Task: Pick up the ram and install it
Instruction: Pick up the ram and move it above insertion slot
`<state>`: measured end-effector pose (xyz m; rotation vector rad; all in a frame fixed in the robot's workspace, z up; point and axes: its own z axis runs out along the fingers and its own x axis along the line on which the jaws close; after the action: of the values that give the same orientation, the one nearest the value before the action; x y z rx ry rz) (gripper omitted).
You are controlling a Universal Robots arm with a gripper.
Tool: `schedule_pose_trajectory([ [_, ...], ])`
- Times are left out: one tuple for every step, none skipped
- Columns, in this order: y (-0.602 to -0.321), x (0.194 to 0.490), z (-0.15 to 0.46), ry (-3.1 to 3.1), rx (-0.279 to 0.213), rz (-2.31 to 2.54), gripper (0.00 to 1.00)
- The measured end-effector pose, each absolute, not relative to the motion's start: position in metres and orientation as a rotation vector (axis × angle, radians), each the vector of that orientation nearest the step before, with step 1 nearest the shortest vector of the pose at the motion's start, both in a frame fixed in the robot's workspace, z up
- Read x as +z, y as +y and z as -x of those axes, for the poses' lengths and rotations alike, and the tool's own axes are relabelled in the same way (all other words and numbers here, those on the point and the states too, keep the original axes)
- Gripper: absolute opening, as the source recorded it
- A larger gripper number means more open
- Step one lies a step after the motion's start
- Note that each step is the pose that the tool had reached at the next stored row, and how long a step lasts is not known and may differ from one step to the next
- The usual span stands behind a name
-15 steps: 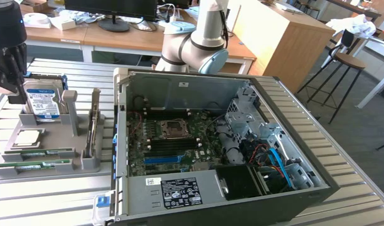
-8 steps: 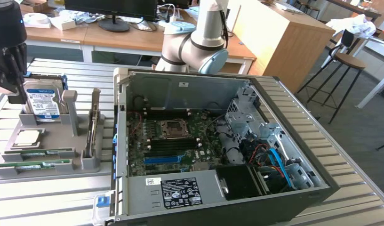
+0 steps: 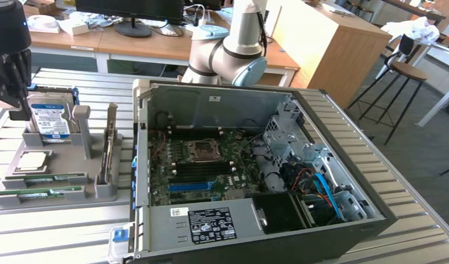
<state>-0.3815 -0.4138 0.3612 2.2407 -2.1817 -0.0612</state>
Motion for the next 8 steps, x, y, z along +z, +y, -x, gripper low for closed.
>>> schedule_pose_trajectory([
  [-0.4138,0.3612,0.3815,-2.182,-0.061,-2.241,0.1],
  [-0.4138,0.3612,0.3815,-2.182,-0.061,-2.241,0.1],
  [-0.4138,0.3612,0.3815,-2.182,-0.061,-2.241,0.1],
  [-0.4138,0.3612,0.3815,-2.182,-0.061,-2.241,0.1],
  [-0.4138,0.3612,0.3815,-2.182,-0.061,-2.241,0.1],
  [-0.4137,0.3612,0.3815,-2.182,-0.061,-2.241,0.1],
  [-0.4138,0.3612,0.3815,-2.182,-0.061,-2.241,0.11],
  [-0.4137,0.3612,0.3816,-2.182,-0.061,-2.241,0.17],
])
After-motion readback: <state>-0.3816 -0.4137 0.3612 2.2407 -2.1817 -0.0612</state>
